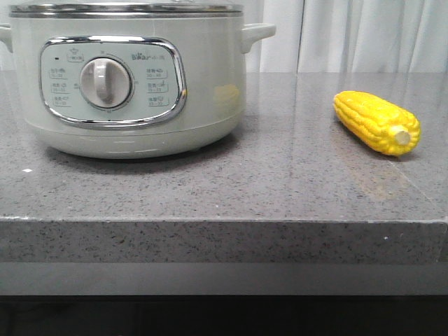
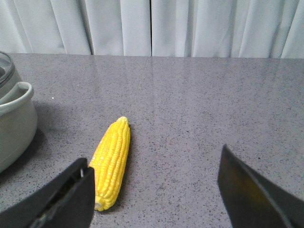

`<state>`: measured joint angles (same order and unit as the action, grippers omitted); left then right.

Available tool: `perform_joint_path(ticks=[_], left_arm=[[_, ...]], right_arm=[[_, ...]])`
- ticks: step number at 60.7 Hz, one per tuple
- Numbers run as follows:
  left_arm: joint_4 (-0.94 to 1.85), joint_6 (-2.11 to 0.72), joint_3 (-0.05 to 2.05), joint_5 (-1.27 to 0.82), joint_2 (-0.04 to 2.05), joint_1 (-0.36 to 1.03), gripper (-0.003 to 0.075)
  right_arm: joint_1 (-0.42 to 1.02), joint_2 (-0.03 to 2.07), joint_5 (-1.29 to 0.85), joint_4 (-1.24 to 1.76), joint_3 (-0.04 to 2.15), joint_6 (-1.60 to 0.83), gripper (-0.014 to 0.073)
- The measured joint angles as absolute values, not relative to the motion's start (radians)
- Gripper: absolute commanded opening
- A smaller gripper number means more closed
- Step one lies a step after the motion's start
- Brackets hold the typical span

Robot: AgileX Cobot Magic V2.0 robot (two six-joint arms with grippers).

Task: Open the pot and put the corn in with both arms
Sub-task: 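Grasp the lid knob with the left gripper and lift the lid off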

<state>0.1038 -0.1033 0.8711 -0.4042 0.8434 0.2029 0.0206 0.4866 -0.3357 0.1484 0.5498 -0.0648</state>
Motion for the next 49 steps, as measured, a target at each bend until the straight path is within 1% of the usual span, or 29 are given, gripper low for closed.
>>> perform_joint_path(ticks=[7,14,21,28,39,49], left_arm=[[0.104,-0.106,1.039,-0.491,0.989,0.291,0.0556],[0.120,-0.106,1.257,-0.642,1.160,0.355,0.0556],[0.141,-0.106,1.462,-0.779,1.328,0.374,0.0556],[0.155,-0.106,1.608,-0.860,1.463,0.374,0.0556],[0.186,-0.106,1.743,-0.925,1.611,0.374,0.0556],[0.188,-0.106,1.772,-0.955,1.668,0.374,0.0553]], right_arm=[[0.021,0.487,-0.336,0.148,0.550,-0.065,0.0556],[0.021,0.487,-0.336,0.148,0.550,-0.065,0.0556],[0.021,0.487,-0.336,0.148,0.550,-0.065,0.0556],[0.021,0.487,-0.336,0.148,0.550,-0.065,0.0556],[0.021,0.487,-0.336,0.148,0.550,-0.065,0.0556],[0.021,0.487,-0.336,0.148,0.550,-0.065,0.0556]])
